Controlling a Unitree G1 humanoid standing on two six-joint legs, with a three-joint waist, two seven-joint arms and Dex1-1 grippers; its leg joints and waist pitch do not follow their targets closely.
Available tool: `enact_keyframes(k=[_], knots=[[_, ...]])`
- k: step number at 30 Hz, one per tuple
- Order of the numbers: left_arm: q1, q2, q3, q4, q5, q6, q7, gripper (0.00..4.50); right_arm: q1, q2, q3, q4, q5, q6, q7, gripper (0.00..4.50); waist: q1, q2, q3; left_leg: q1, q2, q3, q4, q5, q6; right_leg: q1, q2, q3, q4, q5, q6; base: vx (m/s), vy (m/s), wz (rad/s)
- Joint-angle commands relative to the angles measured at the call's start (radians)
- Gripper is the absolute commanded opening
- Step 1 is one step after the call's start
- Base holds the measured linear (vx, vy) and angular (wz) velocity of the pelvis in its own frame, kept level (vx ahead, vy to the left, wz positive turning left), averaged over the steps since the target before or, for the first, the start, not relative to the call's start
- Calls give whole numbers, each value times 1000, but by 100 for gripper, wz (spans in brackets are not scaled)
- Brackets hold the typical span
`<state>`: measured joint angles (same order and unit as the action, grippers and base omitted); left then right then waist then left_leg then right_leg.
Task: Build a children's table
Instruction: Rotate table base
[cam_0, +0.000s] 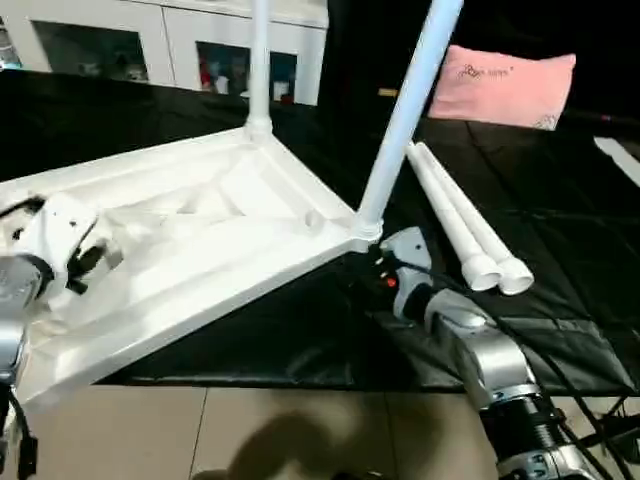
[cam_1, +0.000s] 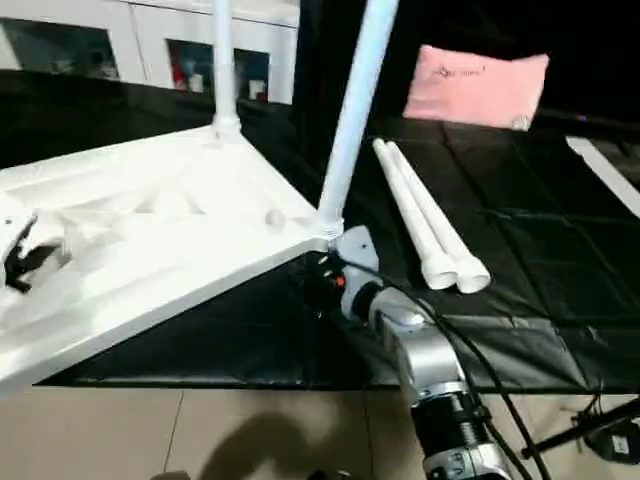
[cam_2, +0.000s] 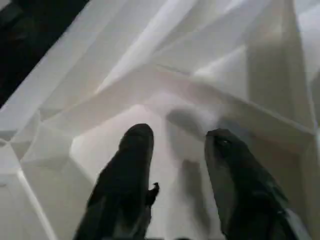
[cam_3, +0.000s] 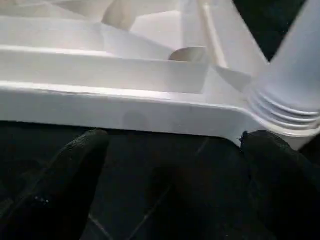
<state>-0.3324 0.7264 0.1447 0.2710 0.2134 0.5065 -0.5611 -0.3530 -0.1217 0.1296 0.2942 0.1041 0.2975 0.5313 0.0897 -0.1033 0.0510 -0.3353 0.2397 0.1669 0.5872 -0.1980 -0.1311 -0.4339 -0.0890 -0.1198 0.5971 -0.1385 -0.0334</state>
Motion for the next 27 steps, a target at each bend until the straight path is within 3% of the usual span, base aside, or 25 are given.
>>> enact_keyframes(k=[1, 6, 8, 14, 18, 23, 27], knots=[[-23, 16, -34, 29, 41, -13, 3, 138, -17, -20, -1, 13, -16, 11, -11, 450, -5, 34, -56, 0, -8, 6, -82, -263, -4, 57, -43, 55, -72, -363, -82, 0, 0, 0], [-25, 56, -100, 51, 67, 20, -32, 104, -23, -23, 1, 44, -42, 19, -25, 450, -5, 32, -55, -2, -12, 5, -81, -271, -8, 58, -46, 56, -73, -395, -79, 0, 0, 0], [-25, 67, -132, 57, 41, 28, -112, 71, -38, -16, 4, 76, -45, 13, -42, 450, -5, 32, -57, -3, -12, 3, -81, -257, -10, 59, -48, 57, -72, -399, -78, 0, 0, 0], [-30, 71, -192, 19, -51, 52, -322, 41, -98, 24, -3, 193, -62, -29, -89, 450, -8, 33, -57, 1, -9, 5, -81, -264, -22, 55, -48, 60, -65, -366, -116, 0, 0, 0], [-22, 80, -243, -31, -102, 66, -445, 10, -140, 46, -2, 277, -77, -46, -114, 450, -5, 34, -60, 4, -7, 9, -81, -231, -34, 56, -46, 65, -50, -270, -159, 0, 0, 0], [-18, 55, -287, -159, -238, 70, -633, 10, -202, 61, -4, 380, -67, -49, -118, 450, -5, 30, -58, -1, -10, 10, -82, -233, -41, 62, -46, 68, -48, -286, -154, 0, 0, 0], [-42, 26, -311, -190, -278, 93, -681, 10, -233, 67, -15, 431, -74, -61, -129, 450, -9, 27, -58, -4, -12, 11, -80, -244, -42, 63, -47, 69, -54, -336, -131, 0, 0, 0]])
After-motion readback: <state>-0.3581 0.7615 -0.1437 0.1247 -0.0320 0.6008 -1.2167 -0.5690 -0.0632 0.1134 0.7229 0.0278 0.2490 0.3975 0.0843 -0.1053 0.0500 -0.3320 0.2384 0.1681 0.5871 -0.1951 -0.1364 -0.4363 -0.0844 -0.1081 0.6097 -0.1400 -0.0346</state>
